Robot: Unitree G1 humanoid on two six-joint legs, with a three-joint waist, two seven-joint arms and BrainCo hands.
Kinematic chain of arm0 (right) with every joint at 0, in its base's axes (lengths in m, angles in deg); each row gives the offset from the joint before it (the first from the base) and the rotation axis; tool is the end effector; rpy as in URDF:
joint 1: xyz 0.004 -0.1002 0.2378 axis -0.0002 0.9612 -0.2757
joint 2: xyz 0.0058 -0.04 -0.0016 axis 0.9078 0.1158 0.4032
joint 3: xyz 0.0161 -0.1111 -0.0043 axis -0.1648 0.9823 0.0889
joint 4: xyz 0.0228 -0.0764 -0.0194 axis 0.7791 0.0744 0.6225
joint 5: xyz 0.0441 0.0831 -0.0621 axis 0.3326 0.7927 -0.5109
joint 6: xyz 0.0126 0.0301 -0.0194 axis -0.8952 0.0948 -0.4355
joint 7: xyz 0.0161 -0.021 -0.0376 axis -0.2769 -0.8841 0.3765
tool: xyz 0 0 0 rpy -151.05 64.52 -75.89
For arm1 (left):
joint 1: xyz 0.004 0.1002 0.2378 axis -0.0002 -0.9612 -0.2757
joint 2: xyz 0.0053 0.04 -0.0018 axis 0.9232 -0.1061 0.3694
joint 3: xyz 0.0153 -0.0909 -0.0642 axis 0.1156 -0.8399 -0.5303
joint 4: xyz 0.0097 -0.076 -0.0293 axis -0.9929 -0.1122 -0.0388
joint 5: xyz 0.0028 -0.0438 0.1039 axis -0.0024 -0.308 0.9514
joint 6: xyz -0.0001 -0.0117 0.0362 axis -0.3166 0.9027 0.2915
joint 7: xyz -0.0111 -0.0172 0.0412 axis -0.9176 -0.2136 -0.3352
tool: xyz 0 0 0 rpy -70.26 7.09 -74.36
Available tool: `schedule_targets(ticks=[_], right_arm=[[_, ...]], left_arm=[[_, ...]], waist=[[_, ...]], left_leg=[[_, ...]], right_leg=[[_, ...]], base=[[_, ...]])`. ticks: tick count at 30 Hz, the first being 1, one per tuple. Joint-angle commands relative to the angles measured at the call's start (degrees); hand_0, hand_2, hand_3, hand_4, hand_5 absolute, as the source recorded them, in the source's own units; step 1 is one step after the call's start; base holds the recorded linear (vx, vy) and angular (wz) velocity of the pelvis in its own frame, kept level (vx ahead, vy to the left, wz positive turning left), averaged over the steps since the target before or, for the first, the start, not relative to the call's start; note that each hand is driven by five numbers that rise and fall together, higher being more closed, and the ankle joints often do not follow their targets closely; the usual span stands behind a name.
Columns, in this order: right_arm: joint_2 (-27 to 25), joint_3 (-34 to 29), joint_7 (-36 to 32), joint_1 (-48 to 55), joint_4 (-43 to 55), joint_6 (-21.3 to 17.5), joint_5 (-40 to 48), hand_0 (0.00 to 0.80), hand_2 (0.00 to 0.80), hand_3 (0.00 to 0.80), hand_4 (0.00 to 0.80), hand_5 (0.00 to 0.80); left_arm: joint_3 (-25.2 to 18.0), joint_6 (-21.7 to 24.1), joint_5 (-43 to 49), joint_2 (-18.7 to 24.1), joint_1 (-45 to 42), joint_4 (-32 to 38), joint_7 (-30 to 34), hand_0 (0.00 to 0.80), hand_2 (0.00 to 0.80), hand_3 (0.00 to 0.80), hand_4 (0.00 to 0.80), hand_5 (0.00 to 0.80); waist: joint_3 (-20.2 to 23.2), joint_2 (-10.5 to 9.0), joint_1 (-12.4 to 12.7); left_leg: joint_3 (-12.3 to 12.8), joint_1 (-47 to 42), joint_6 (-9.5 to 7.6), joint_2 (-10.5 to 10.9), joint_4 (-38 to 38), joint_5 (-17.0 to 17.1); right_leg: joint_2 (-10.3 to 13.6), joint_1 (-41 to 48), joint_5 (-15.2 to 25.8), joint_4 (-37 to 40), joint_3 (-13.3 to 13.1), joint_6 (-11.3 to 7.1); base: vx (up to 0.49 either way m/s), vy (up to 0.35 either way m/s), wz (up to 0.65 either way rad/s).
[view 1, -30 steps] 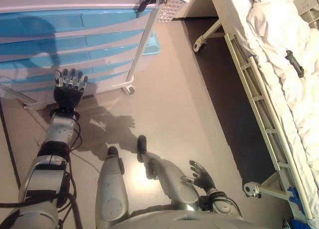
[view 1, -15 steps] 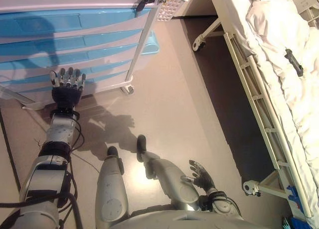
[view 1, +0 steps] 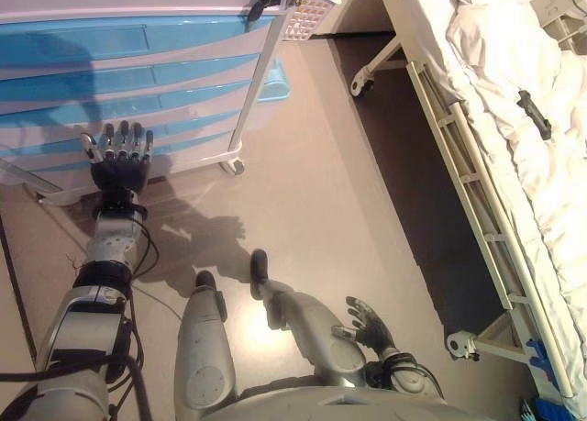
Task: Open the drawer and pick up the medicine
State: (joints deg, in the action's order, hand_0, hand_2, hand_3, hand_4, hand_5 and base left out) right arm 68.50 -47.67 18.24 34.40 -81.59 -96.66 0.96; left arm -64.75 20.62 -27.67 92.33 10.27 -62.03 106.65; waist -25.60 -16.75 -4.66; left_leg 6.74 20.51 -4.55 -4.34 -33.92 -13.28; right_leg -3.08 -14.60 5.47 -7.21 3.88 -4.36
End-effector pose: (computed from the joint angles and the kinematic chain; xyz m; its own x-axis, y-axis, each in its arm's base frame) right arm 0.1000 -0.1594 -0.1044 0.7881 0.1507 -0.5968 -0.1908 0.9816 -0.0041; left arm 0.3035 0.3135 0.0840 0.9210 0.2223 0.3199 0.2138 0.3979 -0.8921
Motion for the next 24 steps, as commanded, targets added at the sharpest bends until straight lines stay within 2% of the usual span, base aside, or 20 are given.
schedule_targets(ticks=[1,10,16,17,19,20,24], right_arm=[[-0.14,3.73,-0.93,2.59,2.48,-1.27,0.61,0.000,0.000,0.000,0.000,0.000],[-0.28,2.83,-1.99,6.34,1.60,-0.86,-1.59,0.000,0.000,0.000,0.000,0.000],[-0.36,1.94,-2.92,8.65,0.46,-0.76,-3.21,0.000,0.000,0.000,0.000,0.000],[-0.38,1.76,-3.26,8.99,-0.22,-1.02,-3.61,0.000,0.000,0.000,0.000,0.000],[-0.45,1.42,-3.85,9.28,-0.94,-1.37,-4.03,0.000,0.000,0.000,0.000,0.000],[-0.60,1.28,-4.04,9.51,-0.92,-1.31,-4.31,0.000,0.000,0.000,0.000,0.000],[-0.63,1.12,-4.03,9.98,-1.69,-1.76,-4.73,0.000,0.000,0.000,0.000,0.000]], left_arm=[[-0.49,1.15,-0.17,8.75,11.69,10.17,8.60,0.000,0.000,0.000,0.000,0.000],[-0.97,0.44,2.04,8.36,9.48,19.68,6.62,0.000,0.000,0.000,0.000,0.000],[-1.28,-0.42,3.85,8.02,8.09,22.94,4.34,0.000,0.000,0.000,0.000,0.000],[-1.38,-0.66,4.06,8.12,8.02,23.20,4.86,0.144,0.144,0.144,0.144,0.144],[-1.31,-0.06,4.81,8.07,7.90,23.76,4.56,0.565,0.565,0.565,0.565,0.565],[-1.03,0.80,5.31,8.03,7.82,24.07,4.75,0.800,0.800,0.800,0.800,0.800],[-0.95,1.51,6.90,7.82,7.36,25.53,4.61,0.800,0.800,0.800,0.800,0.800]], waist=[[-0.05,-2.42,1.11],[1.06,-1.80,1.56],[1.73,-1.40,1.65],[1.81,-1.28,1.61],[1.86,-1.19,1.60],[1.85,-1.12,1.56],[1.81,-0.89,1.68]], left_leg=[[-1.62,-0.07,0.97,1.21,3.64,3.21],[-1.70,-3.91,1.24,1.80,4.39,4.04],[-1.56,-6.47,1.26,2.33,5.03,4.68],[-1.46,-6.85,1.22,2.42,5.05,4.77],[-1.42,-7.20,1.17,2.53,5.06,4.85],[-1.45,-7.39,1.12,2.65,5.06,4.87],[-1.37,-7.55,0.99,3.10,5.27,5.65]], right_leg=[[2.02,2.66,1.20,-2.44,-2.09,-2.95],[2.41,5.43,1.53,-2.43,-1.78,-3.04],[2.83,6.98,1.81,-2.56,-1.51,-3.06],[2.93,7.13,1.89,-2.65,-1.50,-3.02],[3.02,7.34,1.92,-2.75,-1.51,-2.96],[3.07,7.48,1.87,-2.80,-1.59,-2.94],[3.48,7.28,2.21,-3.22,-1.53,-2.69]], base=[[0.079,0.013,-0.01],[0.110,0.015,0.02],[0.117,0.023,-0.01],[0.079,0.025,0.01],[0.056,0.020,0.01],[0.000,0.000,0.00],[0.000,0.000,0.00]])
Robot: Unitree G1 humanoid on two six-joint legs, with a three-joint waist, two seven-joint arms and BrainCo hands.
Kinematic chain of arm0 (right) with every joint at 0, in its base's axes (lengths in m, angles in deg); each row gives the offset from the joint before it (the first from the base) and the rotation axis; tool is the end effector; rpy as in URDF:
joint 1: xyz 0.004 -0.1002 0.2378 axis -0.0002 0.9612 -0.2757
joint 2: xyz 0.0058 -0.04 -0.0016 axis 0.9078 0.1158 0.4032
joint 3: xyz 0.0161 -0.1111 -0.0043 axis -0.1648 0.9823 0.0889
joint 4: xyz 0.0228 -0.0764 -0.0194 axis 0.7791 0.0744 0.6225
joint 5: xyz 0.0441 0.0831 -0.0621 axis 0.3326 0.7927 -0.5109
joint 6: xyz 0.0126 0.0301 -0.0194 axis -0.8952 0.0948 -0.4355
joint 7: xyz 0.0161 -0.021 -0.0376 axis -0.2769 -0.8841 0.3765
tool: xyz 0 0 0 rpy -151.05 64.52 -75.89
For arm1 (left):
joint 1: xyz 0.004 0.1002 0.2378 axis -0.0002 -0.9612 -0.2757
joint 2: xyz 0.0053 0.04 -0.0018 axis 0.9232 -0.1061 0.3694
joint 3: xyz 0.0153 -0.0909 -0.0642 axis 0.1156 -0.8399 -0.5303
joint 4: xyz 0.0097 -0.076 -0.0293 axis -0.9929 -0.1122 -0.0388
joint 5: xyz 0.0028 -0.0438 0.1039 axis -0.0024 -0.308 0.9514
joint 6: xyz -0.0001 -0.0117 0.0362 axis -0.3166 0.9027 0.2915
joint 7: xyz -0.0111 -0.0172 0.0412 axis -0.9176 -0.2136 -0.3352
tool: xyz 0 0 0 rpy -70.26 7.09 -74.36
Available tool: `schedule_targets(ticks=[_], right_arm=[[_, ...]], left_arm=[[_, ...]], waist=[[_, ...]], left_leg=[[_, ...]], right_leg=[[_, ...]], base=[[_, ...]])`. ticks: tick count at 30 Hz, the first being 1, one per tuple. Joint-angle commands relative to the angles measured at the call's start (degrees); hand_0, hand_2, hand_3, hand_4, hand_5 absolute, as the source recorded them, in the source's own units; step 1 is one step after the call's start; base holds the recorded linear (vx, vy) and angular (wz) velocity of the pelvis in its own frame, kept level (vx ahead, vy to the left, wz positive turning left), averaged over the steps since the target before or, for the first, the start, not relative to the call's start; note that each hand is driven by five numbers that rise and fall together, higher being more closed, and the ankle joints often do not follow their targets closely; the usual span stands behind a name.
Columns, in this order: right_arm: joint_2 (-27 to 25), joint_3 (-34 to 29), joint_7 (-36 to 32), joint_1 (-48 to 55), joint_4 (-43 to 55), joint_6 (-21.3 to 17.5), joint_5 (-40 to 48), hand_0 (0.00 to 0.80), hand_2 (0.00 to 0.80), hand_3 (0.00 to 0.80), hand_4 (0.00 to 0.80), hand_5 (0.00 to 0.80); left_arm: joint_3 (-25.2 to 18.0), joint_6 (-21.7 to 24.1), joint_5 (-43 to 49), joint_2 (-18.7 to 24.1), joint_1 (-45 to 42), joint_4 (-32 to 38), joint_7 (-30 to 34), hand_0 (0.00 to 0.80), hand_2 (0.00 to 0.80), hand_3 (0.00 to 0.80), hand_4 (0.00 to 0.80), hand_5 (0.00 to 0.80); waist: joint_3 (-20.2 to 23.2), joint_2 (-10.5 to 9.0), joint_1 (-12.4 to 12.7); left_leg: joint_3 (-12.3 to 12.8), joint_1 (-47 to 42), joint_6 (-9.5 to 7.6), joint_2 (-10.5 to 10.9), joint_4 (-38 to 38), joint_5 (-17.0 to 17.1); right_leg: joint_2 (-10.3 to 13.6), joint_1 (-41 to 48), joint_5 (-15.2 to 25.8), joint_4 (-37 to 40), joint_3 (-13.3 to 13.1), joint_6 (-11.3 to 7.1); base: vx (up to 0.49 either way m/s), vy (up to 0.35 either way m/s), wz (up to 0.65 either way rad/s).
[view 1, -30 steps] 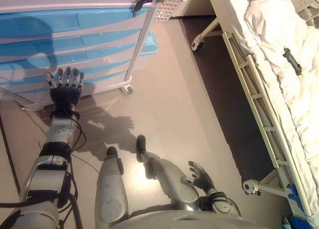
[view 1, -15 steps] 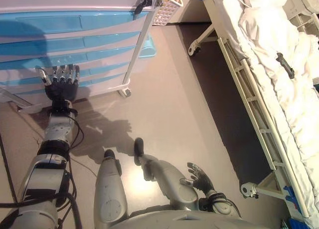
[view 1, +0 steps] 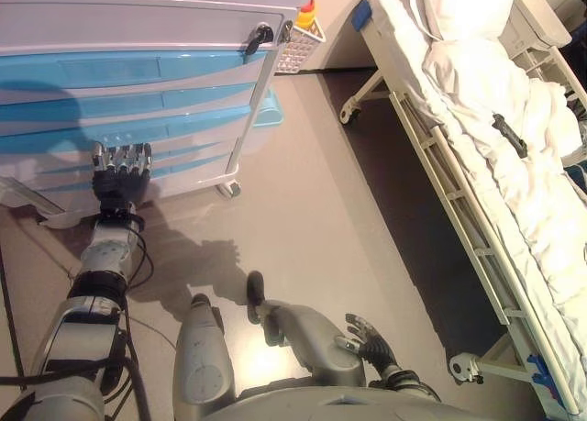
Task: Open the drawer and pick up the medicine
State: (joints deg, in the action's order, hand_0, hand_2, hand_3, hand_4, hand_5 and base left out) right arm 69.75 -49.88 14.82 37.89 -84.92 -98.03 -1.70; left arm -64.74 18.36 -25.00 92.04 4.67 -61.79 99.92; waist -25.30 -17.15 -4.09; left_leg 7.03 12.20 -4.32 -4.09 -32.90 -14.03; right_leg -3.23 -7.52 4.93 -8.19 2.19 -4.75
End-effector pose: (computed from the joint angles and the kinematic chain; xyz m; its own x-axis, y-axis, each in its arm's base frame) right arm 0.0740 -0.1636 -0.1142 0.7364 0.1690 -0.6552 -0.2092 0.9777 0.0170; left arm 0.2832 0.3178 0.0560 0.9644 0.2402 0.1103 0.0068 0.3944 -0.9189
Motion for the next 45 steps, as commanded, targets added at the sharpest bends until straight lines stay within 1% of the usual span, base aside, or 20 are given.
schedule_targets(ticks=[1,7,12,15,19,20,22,23,24,25,27,28,30,31,34,38,40,42,45], right_arm=[[-1.99,3.22,-0.74,6.50,1.40,-0.53,-2.17,0.000,0.000,0.000,0.000,0.000],[-2.16,2.97,-0.94,6.79,0.80,-1.32,-2.97,0.000,0.000,0.000,0.000,0.000],[-2.33,3.00,-0.65,6.43,0.79,-1.76,-3.99,0.000,0.000,0.000,0.000,0.000],[-2.36,2.96,-0.31,5.90,1.10,-2.23,-4.15,0.000,0.000,0.000,0.000,0.000],[-2.56,2.84,0.07,5.47,2.31,-2.16,-4.19,0.000,0.000,0.000,0.000,0.000],[-2.52,2.55,0.57,5.33,2.68,-2.12,-4.50,0.000,0.000,0.000,0.000,0.000],[-2.50,2.01,1.37,5.38,3.20,-1.61,-4.69,0.000,0.000,0.000,0.000,0.000],[-2.48,1.06,1.90,5.48,3.55,-1.17,-4.91,0.000,0.000,0.000,0.000,0.000],[-2.57,0.42,1.96,5.62,3.57,-0.90,-5.07,0.000,0.000,0.000,0.000,0.000],[-2.68,-0.98,1.77,5.44,3.19,-0.28,-5.16,0.000,0.000,0.000,0.000,0.000],[-3.13,-3.04,1.17,5.18,2.48,0.56,-5.95,0.000,0.000,0.000,0.000,0.000],[-3.44,-4.71,0.59,4.81,1.87,1.42,-6.66,0.000,0.000,0.000,0.000,0.000],[-4.27,-7.36,-0.21,4.45,0.93,2.53,-8.83,0.000,0.000,0.000,0.000,0.000],[-4.60,-7.97,-0.43,4.49,0.96,2.89,-9.22,0.000,0.000,0.000,0.000,0.000],[-5.61,-10.80,-1.23,4.12,0.60,4.46,-11.37,0.000,0.000,0.000,0.000,0.000],[-7.01,-13.46,-2.98,3.27,-0.11,5.57,-13.19,0.000,0.000,0.000,0.000,0.000],[-7.81,-14.23,-3.71,2.67,-1.07,5.44,-13.86,0.000,0.000,0.000,0.000,0.000],[-8.37,-14.73,-4.08,2.23,-1.68,5.42,-14.24,0.000,0.000,0.000,0.000,0.000],[-8.77,-15.56,-4.68,1.62,-2.07,5.81,-14.30,0.000,0.000,0.000,0.000,0.000]], left_arm=[[-0.92,3.84,4.19,8.01,12.77,25.51,11.64,0.800,0.800,0.800,0.800,0.800],[-1.60,4.71,6.50,7.36,11.34,27.32,11.84,0.800,0.800,0.800,0.800,0.800],[-2.64,6.84,8.05,6.70,9.51,28.60,12.65,0.800,0.800,0.800,0.800,0.800],[-4.27,8.36,9.29,5.66,6.96,30.25,14.22,0.800,0.800,0.800,0.800,0.800],[-6.07,10.05,9.74,4.08,1.83,34.31,15.48,0.800,0.800,0.800,0.800,0.800],[-7.13,9.85,9.66,2.76,-1.24,36.18,15.95,0.800,0.800,0.800,0.800,0.800],[-7.92,9.87,10.81,0.68,-5.70,39.03,16.20,0.800,0.800,0.800,0.800,0.800],[-8.34,9.16,11.47,-1.90,-10.35,41.17,17.25,0.800,0.800,0.800,0.800,0.800],[-8.65,8.63,12.24,-3.49,-12.87,42.25,17.81,0.800,0.800,0.800,0.800,0.800],[-9.09,7.12,13.63,-6.28,-16.92,43.24,19.70,0.800,0.800,0.800,0.800,0.800],[-9.76,4.50,14.67,-9.25,-21.65,44.25,21.75,0.800,0.800,0.800,0.800,0.800],[-10.28,2.67,15.45,-11.05,-24.66,44.71,23.32,0.800,0.800,0.800,0.800,0.800],[-10.72,-0.20,16.42,-13.27,-28.53,44.86,25.70,0.800,0.800,0.800,0.800,0.800],[-10.81,-0.78,16.64,-13.69,-29.31,44.90,26.19,0.800,0.800,0.800,0.800,0.800],[-11.05,-3.96,17.08,-14.73,-32.86,45.14,28.27,0.800,0.800,0.800,0.800,0.800],[-10.80,-7.74,17.34,-14.78,-37.41,45.46,30.85,0.800,0.800,0.800,0.800,0.800],[-10.26,-9.17,17.69,-15.02,-39.95,45.77,31.88,0.800,0.800,0.800,0.800,0.800],[-10.14,-9.91,17.36,-14.93,-42.04,45.37,32.42,0.800,0.800,0.800,0.800,0.800],[-10.01,-9.47,16.83,-15.37,-44.74,44.37,32.26,0.800,0.800,0.800,0.800,0.800]], waist=[[1.52,-0.41,1.11],[1.30,0.01,1.43],[0.84,0.45,2.08],[0.52,1.01,2.99],[0.27,2.28,4.36],[0.29,3.12,5.15],[0.82,4.09,5.82],[1.35,5.20,6.72],[1.76,5.76,6.97],[2.43,6.77,7.70],[3.40,8.27,8.47],[4.15,9.30,9.04],[5.36,11.30,9.77],[5.53,11.77,9.86],[6.86,13.99,10.53],[7.82,15.63,11.08],[8.16,16.45,11.49],[8.34,17.12,11.80],[8.45,17.76,12.24]], left_leg=[[-1.66,0.68,0.75,2.97,4.38,6.53],[-1.88,0.32,0.75,3.13,5.23,7.27],[-2.41,0.63,0.89,3.28,6.22,8.12],[-3.11,0.95,1.02,3.33,7.23,8.80],[-4.44,1.46,1.24,3.08,8.39,9.54],[-5.21,1.33,1.41,3.04,9.01,9.77],[-6.12,0.98,1.58,3.24,10.21,10.31],[-7.04,0.41,1.77,3.38,11.30,10.84],[-7.53,-0.01,1.87,3.57,11.88,11.09],[-8.32,-0.86,2.14,3.71,13.00,11.58],[-9.29,-2.12,2.60,3.88,14.59,12.40],[-9.80,-3.31,2.90,3.89,15.85,12.94],[-10.54,-5.25,3.50,3.92,17.72,13.93],[-10.68,-5.86,3.63,3.91,18.18,14.16],[-11.23,-7.85,4.30,3.86,19.68,15.02],[-11.87,-10.22,5.13,3.64,21.37,15.71],[-12.09,-11.23,5.53,3.54,22.17,16.03],[-12.14,-11.86,5.84,3.59,22.68,16.31],[-12.34,-12.37,6.01,4.08,22.96,16.20]], right_leg=[[3.69,0.15,2.75,-2.33,0.17,-2.27],[3.80,-0.06,2.59,-2.73,0.36,-1.90],[3.52,-0.24,2.15,-2.77,0.60,-1.36],[3.18,-0.51,1.23,-3.27,0.75,-0.81],[2.66,-1.20,-0.94,-5.48,1.02,-0.02],[2.49,-1.26,-2.02,-6.46,1.15,0.36],[2.60,-1.36,-3.02,-7.29,1.46,0.75],[2.68,-1.26,-4.03,-8.14,1.77,1.12],[2.80,-1.11,-4.45,-8.40,1.97,1.30],[2.91,-0.66,-5.22,-8.72,2.28,1.64],[3.18,0.24,-6.15,-8.92,2.85,2.18],[3.45,1.07,-6.70,-8.96,3.31,2.50],[4.01,2.69,-7.71,-9.07,4.09,3.06],[4.22,3.25,-7.95,-9.06,4.37,3.16],[5.17,5.14,-8.89,-9.08,5.52,3.67],[5.96,7.78,-9.19,-7.96,6.98,4.05],[6.31,8.99,-9.21,-7.14,7.77,4.19],[6.62,9.89,-9.05,-6.34,8.33,4.24],[7.06,10.77,-8.71,-5.15,8.95,4.29]], base=[[0.000,0.000,0.00],[-0.006,0.014,-0.01],[-0.063,0.030,0.00],[-0.106,0.025,0.07],[-0.123,0.030,0.08],[-0.089,0.054,0.15],[-0.066,0.082,0.22],[-0.027,0.105,0.30],[-0.022,0.140,0.30],[0.001,0.127,0.27],[0.020,0.147,0.32],[0.048,0.174,0.37],[0.054,0.185,0.34],[0.039,0.168,0.27],[0.012,0.127,0.30],[-0.003,0.068,0.24],[-0.021,0.054,0.27],[-0.035,0.047,0.19],[-0.046,0.043,0.15]])
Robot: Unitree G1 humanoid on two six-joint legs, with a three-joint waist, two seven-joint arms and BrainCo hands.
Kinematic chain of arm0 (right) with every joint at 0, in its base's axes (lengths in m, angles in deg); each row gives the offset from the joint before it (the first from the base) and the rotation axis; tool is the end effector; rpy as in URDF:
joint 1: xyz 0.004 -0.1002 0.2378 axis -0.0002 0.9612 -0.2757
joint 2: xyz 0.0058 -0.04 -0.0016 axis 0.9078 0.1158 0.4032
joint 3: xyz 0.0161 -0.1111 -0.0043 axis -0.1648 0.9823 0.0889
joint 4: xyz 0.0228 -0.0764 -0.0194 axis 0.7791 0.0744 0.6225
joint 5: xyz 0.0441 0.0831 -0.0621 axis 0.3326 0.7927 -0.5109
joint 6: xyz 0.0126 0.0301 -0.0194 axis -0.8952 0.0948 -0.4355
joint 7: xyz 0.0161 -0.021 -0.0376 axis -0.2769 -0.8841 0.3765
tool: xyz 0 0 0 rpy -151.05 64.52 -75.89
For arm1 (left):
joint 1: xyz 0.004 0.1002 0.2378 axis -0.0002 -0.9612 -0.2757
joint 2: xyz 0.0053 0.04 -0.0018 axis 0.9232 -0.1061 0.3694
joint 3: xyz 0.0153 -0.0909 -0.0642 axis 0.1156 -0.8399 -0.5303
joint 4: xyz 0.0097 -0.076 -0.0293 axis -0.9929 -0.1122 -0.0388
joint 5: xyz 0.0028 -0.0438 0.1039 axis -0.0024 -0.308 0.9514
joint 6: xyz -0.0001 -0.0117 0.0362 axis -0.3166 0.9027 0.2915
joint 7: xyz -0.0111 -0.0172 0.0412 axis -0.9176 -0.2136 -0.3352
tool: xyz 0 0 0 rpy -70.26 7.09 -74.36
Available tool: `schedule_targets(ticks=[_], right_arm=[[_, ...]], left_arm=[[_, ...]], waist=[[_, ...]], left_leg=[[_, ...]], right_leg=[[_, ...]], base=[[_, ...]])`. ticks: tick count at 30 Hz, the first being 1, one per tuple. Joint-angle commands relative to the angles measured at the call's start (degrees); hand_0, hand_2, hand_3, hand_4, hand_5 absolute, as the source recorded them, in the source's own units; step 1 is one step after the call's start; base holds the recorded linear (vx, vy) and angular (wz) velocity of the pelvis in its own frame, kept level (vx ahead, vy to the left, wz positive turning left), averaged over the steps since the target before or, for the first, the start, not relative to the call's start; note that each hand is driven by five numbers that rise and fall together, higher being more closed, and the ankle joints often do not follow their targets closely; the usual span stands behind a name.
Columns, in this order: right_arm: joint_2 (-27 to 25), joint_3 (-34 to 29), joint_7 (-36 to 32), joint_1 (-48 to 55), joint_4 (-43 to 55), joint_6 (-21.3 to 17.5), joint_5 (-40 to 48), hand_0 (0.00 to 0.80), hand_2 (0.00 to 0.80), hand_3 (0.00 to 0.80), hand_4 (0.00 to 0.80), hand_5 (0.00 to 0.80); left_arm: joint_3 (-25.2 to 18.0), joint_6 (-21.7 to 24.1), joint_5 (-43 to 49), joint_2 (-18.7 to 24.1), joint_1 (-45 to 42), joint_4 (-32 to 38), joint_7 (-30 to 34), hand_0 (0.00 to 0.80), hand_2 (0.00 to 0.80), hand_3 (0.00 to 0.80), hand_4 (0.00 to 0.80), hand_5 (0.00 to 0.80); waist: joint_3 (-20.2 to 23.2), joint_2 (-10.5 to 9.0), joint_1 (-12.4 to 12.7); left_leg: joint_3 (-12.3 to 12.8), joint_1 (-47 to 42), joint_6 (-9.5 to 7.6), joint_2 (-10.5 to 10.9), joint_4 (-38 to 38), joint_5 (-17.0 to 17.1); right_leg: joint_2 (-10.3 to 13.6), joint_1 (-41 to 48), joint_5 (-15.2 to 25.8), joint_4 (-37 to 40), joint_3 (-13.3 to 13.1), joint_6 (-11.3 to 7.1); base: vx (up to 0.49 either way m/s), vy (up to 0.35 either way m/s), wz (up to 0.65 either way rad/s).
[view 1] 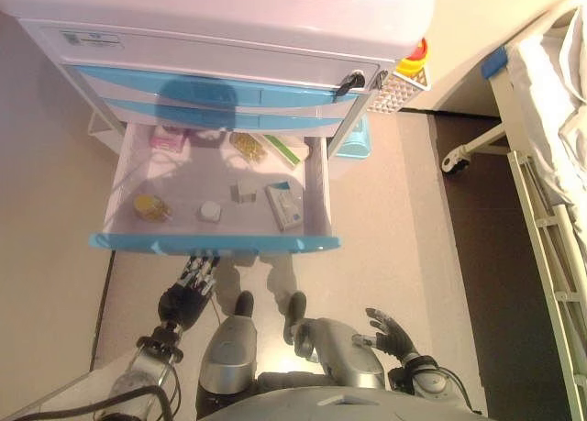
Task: Open the drawer and pick up the medicine
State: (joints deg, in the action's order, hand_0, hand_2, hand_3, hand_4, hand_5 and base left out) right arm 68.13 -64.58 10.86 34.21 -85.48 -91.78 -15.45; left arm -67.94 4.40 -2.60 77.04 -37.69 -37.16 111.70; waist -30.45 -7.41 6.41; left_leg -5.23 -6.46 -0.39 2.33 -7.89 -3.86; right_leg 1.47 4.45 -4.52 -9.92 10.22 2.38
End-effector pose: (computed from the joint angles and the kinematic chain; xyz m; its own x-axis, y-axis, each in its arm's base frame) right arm 0.1028 -0.2090 -0.1055 0.7320 0.0535 -0.6792 -0.2256 0.9597 -0.1675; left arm 0.1132 0.2532 -0.0633 0.9657 -0.1763 -0.1907 -0.1095 0.3894 -0.9146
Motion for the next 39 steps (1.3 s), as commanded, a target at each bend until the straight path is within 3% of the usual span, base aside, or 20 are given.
schedule_targets(ticks=[1,11,17,18,19,20,28,35,39], right_arm=[[-7.24,-0.99,-0.87,5.18,-1.54,-0.28,-0.52,0.000,0.000,0.000,0.000,0.000],[-8.35,-3.25,-1.85,3.38,-3.71,-0.20,-2.22,0.000,0.000,0.000,0.000,0.000],[-8.82,-3.46,-1.46,0.36,-7.14,-0.86,-2.38,0.000,0.000,0.000,0.000,0.000],[-8.92,-3.54,-1.40,-0.11,-7.66,-1.05,-2.21,0.000,0.000,0.000,0.000,0.000],[-9.09,-3.68,-1.39,-0.59,-7.89,-1.01,-2.11,0.000,0.000,0.000,0.000,0.000],[-9.19,-3.84,-1.30,-0.89,-8.04,-1.08,-2.02,0.000,0.000,0.000,0.000,0.000],[-8.39,-5.22,1.65,-3.50,-11.88,-2.78,-1.63,0.000,0.000,0.000,0.000,0.000],[-8.71,-5.30,9.54,-5.91,-12.51,-3.42,-3.19,0.000,0.000,0.000,0.000,0.000],[-10.66,-6.51,14.92,-6.91,-6.82,-1.19,-2.82,0.000,0.000,0.000,0.000,0.000]], left_arm=[[-6.85,4.79,-5.69,-0.60,-3.06,19.28,20.48,0.800,0.800,0.800,0.800,0.800],[-7.67,8.22,-0.81,-4.05,-7.73,6.61,23.20,0.800,0.800,0.800,0.800,0.800],[-5.55,11.81,8.60,-5.10,-6.48,-4.33,19.10,0.778,0.778,0.778,0.778,0.778],[-5.16,11.61,10.16,-5.03,-6.13,-5.44,17.84,0.643,0.643,0.643,0.643,0.643],[-4.60,12.53,12.77,-5.20,-5.92,-6.79,16.16,0.273,0.273,0.273,0.273,0.273],[-3.61,13.22,14.33,-4.74,-5.81,-8.00,14.13,0.000,0.000,0.000,0.000,0.000],[-0.01,10.97,35.36,-4.21,-1.76,-22.55,-11.39,0.000,0.000,0.000,0.000,0.000],[3.36,8.15,52.41,-2.80,5.75,-39.29,-17.87,0.000,0.000,0.000,0.000,0.000],[4.58,6.14,57.43,-2.22,8.27,-45.39,-19.39,0.000,0.000,0.000,0.000,0.000]], waist=[[13.63,8.15,1.88],[14.17,9.24,2.74],[15.50,9.56,1.96],[15.73,9.54,1.80],[15.94,9.50,1.63],[16.09,9.45,1.43],[17.82,8.74,-0.57],[19.74,7.52,-3.75],[20.34,6.39,-5.49]], left_leg=[[-0.22,6.32,2.09,-2.15,-2.09,5.99],[-1.19,5.90,1.98,-0.22,-1.25,5.52],[-0.18,4.92,2.09,-0.28,1.84,6.27],[-0.02,4.84,2.04,-0.24,2.19,6.29],[0.15,4.77,2.07,-0.19,2.50,6.26],[0.30,4.70,2.04,-0.16,2.76,6.22],[1.97,4.20,1.45,0.40,4.01,5.55],[4.52,2.82,0.46,0.30,5.35,4.30],[6.38,2.24,-0.18,0.21,6.02,3.49]], right_leg=[[2.47,-1.16,0.83,-3.25,1.03,-2.82],[3.69,-0.62,1.32,-1.64,1.57,-2.82],[3.69,-0.32,1.53,-0.24,1.49,-3.17],[3.67,-0.34,1.63,0.08,1.42,-3.25],[3.63,-0.32,1.71,0.49,1.36,-3.32],[3.60,-0.35,1.86,0.83,1.26,-3.42],[3.20,-0.01,2.84,3.64,-0.08,-4.22],[2.45,0.25,3.41,5.40,-2.14,-4.92],[2.01,0.11,3.96,6.37,-3.65,-5.35]], base=[[-0.065,0.036,0.11],[-0.068,0.038,0.07],[-0.052,0.040,0.05],[-0.056,0.039,0.06],[-0.051,0.032,0.11],[-0.051,0.033,0.17],[-0.024,0.018,0.05],[0.006,0.000,-0.05],[-0.014,-0.015,-0.26]])
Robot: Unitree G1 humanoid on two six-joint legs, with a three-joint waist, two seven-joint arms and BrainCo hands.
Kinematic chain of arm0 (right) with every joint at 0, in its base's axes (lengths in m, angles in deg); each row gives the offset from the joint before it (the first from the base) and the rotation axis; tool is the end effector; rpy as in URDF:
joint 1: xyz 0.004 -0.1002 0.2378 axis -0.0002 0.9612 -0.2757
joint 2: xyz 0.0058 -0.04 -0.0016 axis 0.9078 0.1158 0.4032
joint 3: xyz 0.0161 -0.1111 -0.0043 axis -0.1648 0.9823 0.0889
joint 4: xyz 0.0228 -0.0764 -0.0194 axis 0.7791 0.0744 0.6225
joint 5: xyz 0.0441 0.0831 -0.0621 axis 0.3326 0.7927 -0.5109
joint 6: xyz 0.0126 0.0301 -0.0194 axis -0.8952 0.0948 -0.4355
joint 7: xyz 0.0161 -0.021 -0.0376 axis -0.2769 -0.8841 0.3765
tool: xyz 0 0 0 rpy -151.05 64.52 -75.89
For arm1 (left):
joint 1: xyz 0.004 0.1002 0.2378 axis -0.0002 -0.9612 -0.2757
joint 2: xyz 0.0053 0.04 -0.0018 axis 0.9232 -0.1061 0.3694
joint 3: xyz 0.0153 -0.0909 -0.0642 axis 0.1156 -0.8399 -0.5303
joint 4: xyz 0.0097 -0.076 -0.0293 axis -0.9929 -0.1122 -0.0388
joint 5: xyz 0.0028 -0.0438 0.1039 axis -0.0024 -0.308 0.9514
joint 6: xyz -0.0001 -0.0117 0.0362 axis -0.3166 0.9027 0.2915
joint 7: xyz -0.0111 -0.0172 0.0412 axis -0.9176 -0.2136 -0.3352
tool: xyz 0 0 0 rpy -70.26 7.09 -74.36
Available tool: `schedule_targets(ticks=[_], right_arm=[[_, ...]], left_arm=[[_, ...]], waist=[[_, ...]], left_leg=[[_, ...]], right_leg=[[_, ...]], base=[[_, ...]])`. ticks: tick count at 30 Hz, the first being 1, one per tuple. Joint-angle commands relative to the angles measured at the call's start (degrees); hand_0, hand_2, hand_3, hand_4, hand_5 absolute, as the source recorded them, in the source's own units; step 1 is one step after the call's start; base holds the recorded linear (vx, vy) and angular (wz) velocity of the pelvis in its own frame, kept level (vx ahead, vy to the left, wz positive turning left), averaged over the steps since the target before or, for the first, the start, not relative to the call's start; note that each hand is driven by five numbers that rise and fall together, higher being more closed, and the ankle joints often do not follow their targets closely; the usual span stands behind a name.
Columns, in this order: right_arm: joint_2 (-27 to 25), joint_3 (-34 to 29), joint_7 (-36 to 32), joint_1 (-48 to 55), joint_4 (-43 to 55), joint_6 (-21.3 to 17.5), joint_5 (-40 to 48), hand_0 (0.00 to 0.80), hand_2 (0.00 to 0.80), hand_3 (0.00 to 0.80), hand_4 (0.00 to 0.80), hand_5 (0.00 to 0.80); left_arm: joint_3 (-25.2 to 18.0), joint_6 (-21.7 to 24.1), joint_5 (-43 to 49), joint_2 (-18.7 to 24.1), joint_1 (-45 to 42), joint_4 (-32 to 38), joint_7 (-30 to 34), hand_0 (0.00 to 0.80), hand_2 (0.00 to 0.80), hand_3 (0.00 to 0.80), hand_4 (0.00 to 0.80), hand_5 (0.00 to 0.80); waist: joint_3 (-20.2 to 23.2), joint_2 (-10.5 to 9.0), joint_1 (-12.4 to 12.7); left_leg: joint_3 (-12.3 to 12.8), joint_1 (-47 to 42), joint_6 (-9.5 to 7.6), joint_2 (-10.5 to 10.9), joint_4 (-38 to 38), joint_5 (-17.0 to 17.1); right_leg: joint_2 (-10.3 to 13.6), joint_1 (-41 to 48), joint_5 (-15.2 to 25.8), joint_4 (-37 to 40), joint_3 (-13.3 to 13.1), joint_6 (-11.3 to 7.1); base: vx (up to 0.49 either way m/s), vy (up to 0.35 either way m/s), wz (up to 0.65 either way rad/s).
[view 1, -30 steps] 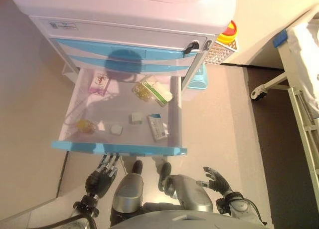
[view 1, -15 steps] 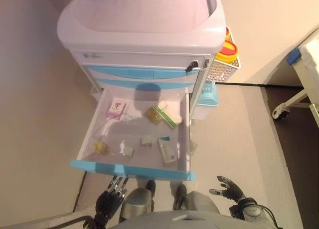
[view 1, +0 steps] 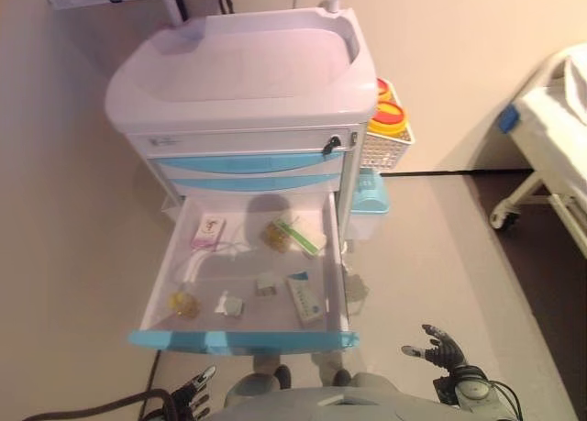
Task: Open the drawer and pick up the medicine
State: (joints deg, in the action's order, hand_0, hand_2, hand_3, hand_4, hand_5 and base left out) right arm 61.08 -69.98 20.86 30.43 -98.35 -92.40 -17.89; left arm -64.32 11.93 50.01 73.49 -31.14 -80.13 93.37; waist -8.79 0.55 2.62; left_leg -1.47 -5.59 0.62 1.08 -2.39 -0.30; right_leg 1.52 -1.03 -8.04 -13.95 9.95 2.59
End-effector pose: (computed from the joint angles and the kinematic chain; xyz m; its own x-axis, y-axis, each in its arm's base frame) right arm 0.0929 -0.2715 -0.1050 0.6618 -0.2976 -0.6881 -0.0632 0.8924 -0.4467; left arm 0.0303 0.2563 -0.1322 0.3216 0.0257 -0.9465 -0.3501 0.9320 -0.0937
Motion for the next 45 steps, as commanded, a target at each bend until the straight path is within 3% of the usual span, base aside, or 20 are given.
schedule_targets(ticks=[1,4,10,18,23,26,33,41,45], right_arm=[[-4.65,-1.85,6.09,-3.39,8.63,0.74,-1.45,0.000,0.000,0.000,0.000,0.000],[-7.96,-4.59,8.13,-3.94,15.24,2.96,-1.79,0.000,0.000,0.000,0.000,0.000],[-12.66,-8.80,6.19,-5.36,35.97,0.14,-8.55,0.000,0.000,0.000,0.000,0.000],[-20.92,-3.63,-9.75,-9.45,59.32,-8.94,-10.76,0.000,0.000,0.000,0.000,0.000],[-23.88,3.43,-20.96,-16.68,68.36,-10.50,-6.93,0.000,0.000,0.000,0.000,0.000],[-23.56,8.24,-25.54,-20.38,71.02,-10.49,-6.34,0.000,0.000,0.000,0.000,0.000],[-20.37,18.92,-28.78,-27.20,69.14,-7.22,-8.13,0.000,0.000,0.000,0.000,0.000],[-16.08,28.96,-26.67,-31.44,59.53,-3.05,-14.66,0.000,0.000,0.000,0.000,0.000],[-14.59,32.78,-25.20,-32.41,52.00,-0.41,-21.18,0.000,0.000,0.000,0.000,0.000]], left_arm=[[1.36,-2.27,5.45,1.42,1.98,-3.31,-0.88,0.000,0.000,0.000,0.000,0.000],[1.35,-3.11,5.94,1.24,1.75,-4.77,-1.22,0.000,0.000,0.000,0.000,0.000],[-0.42,-3.23,5.07,-1.19,-0.05,-6.08,-2.09,0.000,0.000,0.000,0.000,0.000],[-0.59,-1.41,6.08,-3.04,1.04,-8.67,-3.14,0.000,0.000,0.000,0.000,0.000],[1.09,-0.19,6.08,-2.62,2.51,-8.31,-3.67,0.000,0.000,0.000,0.000,0.000],[2.20,0.49,6.15,-2.40,3.06,-7.67,-3.94,0.000,0.000,0.000,0.000,0.000],[5.18,0.41,5.64,-2.11,2.83,-5.78,-5.03,0.000,0.000,0.000,0.000,0.000],[5.96,-1.80,6.65,-1.77,1.83,-5.87,-5.86,0.000,0.000,0.000,0.000,0.000],[5.88,-2.67,7.19,-1.78,0.64,-5.73,-5.91,0.000,0.000,0.000,0.000,0.000]], waist=[[-1.24,-1.81,-2.09],[-1.12,-2.45,-2.94],[-0.70,-3.35,-3.67],[0.14,-4.33,-2.73],[0.21,-4.65,-0.73],[0.09,-4.47,0.70],[0.22,-3.79,4.45],[-0.40,-3.02,8.65],[-0.39,-2.91,10.00]], left_leg=[[3.20,1.24,-1.35,1.40,0.74,-0.29],[4.50,0.79,-1.70,1.39,1.56,-0.72],[6.21,0.68,-1.89,1.68,3.42,-0.92],[6.84,1.70,-1.98,1.75,4.43,-0.84],[5.67,2.18,-1.89,1.75,4.47,-0.44],[4.47,2.34,-1.80,1.71,4.73,0.03],[1.05,2.50,-1.30,1.67,6.20,1.63],[-3.71,3.74,-0.76,1.93,6.28,3.07],[-4.83,3.75,-0.39,1.93,6.41,3.29]], right_leg=[[1.86,5.47,7.65,10.66,-3.70,-5.64],[1.57,5.27,8.55,11.85,-4.60,-5.96],[1.08,4.37,10.50,14.74,-5.35,-6.57],[1.56,2.57,10.71,14.98,-4.68,-7.07],[2.35,2.41,10.31,14.12,-3.08,-7.13],[2.78,2.59,9.93,13.47,-1.87,-7.07],[3.26,3.93,9.09,13.47,1.78,-6.54],[3.71,4.31,7.37,11.67,5.62,-5.56],[3.83,4.94,7.00,11.63,6.94,-5.33]], base=[[-0.034,-0.002,-0.32],[-0.040,0.008,-0.27],[-0.062,0.025,-0.22],[-0.065,0.016,-0.04],[-0.034,0.013,0.19],[-0.020,0.025,0.31],[-0.001,0.022,0.46],[-0.017,0.001,0.42],[0.011,-0.015,0.25]])
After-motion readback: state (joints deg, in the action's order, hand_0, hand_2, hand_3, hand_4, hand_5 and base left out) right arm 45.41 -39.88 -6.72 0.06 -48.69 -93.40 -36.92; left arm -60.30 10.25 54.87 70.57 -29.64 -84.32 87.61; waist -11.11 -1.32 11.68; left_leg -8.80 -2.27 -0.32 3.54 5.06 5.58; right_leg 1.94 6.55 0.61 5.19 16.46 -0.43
